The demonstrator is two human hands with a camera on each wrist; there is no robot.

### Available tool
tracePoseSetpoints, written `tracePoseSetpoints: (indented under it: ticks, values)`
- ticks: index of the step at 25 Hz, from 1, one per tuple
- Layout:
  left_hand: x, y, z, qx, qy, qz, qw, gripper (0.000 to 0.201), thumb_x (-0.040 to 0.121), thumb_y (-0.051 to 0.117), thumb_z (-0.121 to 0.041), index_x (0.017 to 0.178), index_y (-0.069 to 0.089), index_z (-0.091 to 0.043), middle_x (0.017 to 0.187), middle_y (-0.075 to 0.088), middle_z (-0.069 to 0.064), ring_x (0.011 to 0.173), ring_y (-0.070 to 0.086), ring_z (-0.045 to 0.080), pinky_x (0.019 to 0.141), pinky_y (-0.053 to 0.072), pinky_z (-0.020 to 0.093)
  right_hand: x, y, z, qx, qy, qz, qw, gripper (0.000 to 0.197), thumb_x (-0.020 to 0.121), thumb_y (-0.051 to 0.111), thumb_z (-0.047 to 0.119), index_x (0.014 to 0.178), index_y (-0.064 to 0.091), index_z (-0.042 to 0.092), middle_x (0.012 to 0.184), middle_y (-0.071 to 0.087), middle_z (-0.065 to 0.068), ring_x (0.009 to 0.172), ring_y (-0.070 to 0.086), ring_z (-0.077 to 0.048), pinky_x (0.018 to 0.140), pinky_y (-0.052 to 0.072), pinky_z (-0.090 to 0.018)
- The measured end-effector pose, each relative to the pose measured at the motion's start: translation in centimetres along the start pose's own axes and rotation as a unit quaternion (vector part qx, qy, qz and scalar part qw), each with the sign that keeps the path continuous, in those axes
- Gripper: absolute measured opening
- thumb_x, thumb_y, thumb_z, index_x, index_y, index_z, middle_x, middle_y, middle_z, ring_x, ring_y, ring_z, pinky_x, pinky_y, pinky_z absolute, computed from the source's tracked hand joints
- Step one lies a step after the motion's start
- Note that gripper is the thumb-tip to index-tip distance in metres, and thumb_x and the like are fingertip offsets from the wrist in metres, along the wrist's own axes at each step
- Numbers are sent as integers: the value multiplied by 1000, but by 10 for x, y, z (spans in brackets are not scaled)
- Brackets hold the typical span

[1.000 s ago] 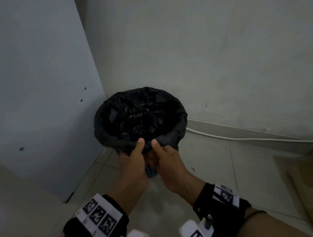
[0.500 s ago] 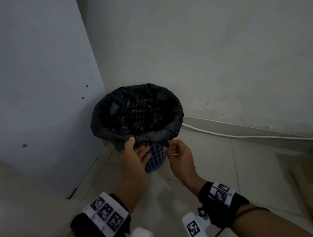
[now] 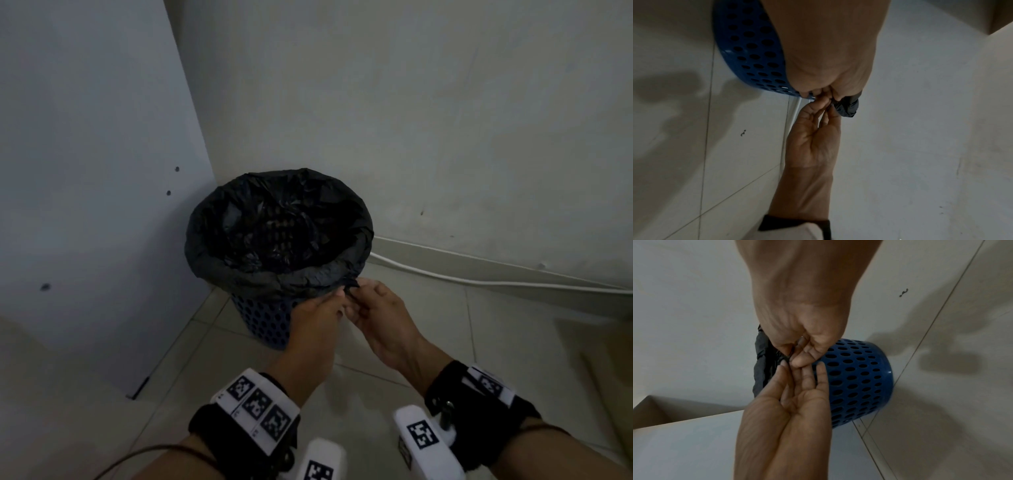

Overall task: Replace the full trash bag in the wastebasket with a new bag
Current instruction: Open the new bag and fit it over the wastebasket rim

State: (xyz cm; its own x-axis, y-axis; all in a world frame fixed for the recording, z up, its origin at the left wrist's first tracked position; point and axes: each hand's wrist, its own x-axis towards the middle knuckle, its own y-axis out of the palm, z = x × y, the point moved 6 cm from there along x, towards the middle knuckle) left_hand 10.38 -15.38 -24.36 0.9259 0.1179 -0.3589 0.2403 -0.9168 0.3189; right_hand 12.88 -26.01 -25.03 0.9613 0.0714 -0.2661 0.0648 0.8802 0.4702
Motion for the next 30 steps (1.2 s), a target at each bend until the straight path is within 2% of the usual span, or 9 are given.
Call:
tracePoseSetpoints:
  ticks: [3, 7, 9, 11, 14, 19, 24, 28, 30]
  values:
    - [1, 6, 1, -21, -14, 0, 1000, 15, 96, 52, -1, 93, 67, -4, 74, 68, 4, 68, 62, 14, 56, 49, 16, -4, -6, 14, -124, -122, 14, 985, 8, 95, 54, 3, 98, 58, 9, 82, 71, -9, 69, 65, -14, 65, 54, -23]
    - [-10, 12, -7, -67, -19, 28, 997, 17, 97, 54, -21, 98, 69, -14, 104, 72, 6, 87, 69, 10, 82, 51, 23, -14, -2, 31, -459, -371, 13, 807, 18, 88, 69, 8, 106, 67, 11, 93, 69, 0, 79, 60, -3, 72, 49, -12]
    - [-15, 5, -12, -99, -20, -12, 995, 28, 95, 50, -45, 104, 64, -23, 108, 69, 1, 100, 64, 12, 94, 46, 31, -8, -1, 37, -475, -409, 1, 779, 13, 90, 65, 4, 101, 67, 10, 93, 67, -3, 79, 56, -2, 71, 46, -10]
    - [-14, -14, -12, -143, -7, -98, 985, 52, 91, 42, -63, 124, 55, -25, 116, 65, 3, 104, 64, 17, 83, 50, 35, -1, 0, 36, -472, -388, 14, 792, 10, 94, 58, 4, 100, 64, 10, 102, 61, -5, 90, 55, 0, 75, 44, -7]
    - [-9, -43, -20, -158, 40, -191, 968, 60, 92, 42, -62, 141, 42, -26, 129, 59, 2, 101, 65, 18, 69, 51, 31, -1, 6, 27, -418, -325, 37, 847, 8, 98, 52, 8, 97, 59, 10, 115, 57, -2, 105, 55, -1, 80, 47, -10]
    - [-12, -59, -35, -145, 85, -207, 964, 45, 98, 50, -40, 139, 38, -26, 131, 55, 2, 100, 66, 22, 85, 55, 39, 20, 5, 10, -78, -114, -61, 988, 8, 89, 63, 6, 84, 58, 3, 77, 67, -8, 76, 65, -21, 80, 56, -33]
    - [-9, -64, -44, -115, 106, -202, 967, 40, 101, 48, -25, 138, 33, -24, 127, 56, 9, 91, 68, 22, 92, 54, 43, 28, 21, 2, 93, 16, -73, 993, 37, 92, 55, 0, 126, 52, -14, 80, 59, -7, 62, 55, -8, 54, 50, -14]
    - [-3, -69, -41, -97, 106, -193, 971, 46, 100, 49, -26, 142, 32, -24, 128, 57, 8, 86, 70, 20, 89, 55, 42, 27, 34, 21, 121, 48, -23, 991, 26, 98, 52, 26, 112, 63, 7, 94, 68, -4, 79, 64, -11, 71, 56, -22]
    - [0, -69, -39, -88, 86, -186, 975, 49, 99, 52, -27, 144, 32, -29, 128, 57, 5, 89, 70, 20, 80, 56, 38, 31, 40, 24, 77, 54, -14, 995, 22, 94, 59, 28, 106, 64, 10, 99, 68, -5, 74, 64, -10, 61, 54, -21]
